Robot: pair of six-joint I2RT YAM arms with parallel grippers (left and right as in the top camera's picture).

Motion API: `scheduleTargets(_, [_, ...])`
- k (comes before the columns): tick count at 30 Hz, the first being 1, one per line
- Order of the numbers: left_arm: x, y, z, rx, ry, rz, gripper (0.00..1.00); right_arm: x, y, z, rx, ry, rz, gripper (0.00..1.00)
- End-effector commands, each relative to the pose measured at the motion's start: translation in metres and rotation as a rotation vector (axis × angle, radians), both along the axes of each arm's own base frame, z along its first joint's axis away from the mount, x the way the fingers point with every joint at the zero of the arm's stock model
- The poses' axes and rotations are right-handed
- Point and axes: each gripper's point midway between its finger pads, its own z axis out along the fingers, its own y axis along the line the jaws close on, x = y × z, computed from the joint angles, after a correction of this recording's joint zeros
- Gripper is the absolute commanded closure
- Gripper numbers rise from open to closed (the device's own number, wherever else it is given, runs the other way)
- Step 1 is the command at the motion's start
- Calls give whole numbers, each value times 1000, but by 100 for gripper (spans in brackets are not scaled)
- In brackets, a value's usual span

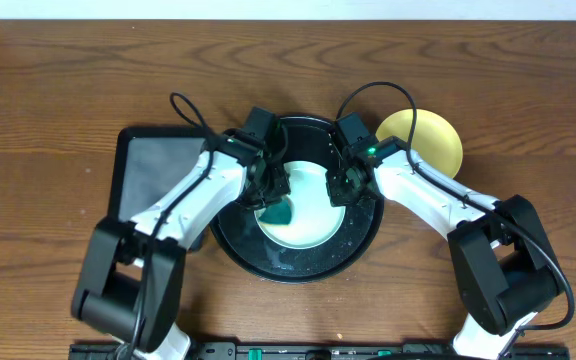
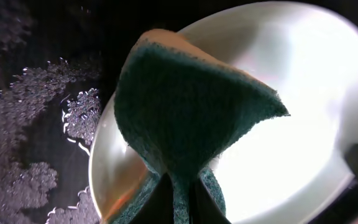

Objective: Clean dirty plates on tray and stack at the side
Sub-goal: 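Keep scrubbing the mint plate surface with the green sponge in the left gripper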

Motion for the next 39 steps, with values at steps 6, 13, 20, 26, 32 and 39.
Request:
scheduleTargets(6, [-18,-34,-5,-198,87,-117,92,-2,5,5,20,-10,22,98])
scheduleTargets(13, [-23,-79,30,-507,90,-233,93,-2,5,6,21,-11,22,98])
scheduleTargets(20, [-1,-63,51,-385,-72,-219,92,-2,5,5,20,-10,23,95])
scheduleTargets(26, [12,-21,65,-142,-210,-154,92,-1,5,6,21,-12,26,93])
scheduleTargets(32, [8,5,46,3,-184,-123,92,-1,5,6,21,-12,25,95])
scheduleTargets(39, [-1,10,18,41,-110,-128,92,-2,5,5,21,-12,26,96])
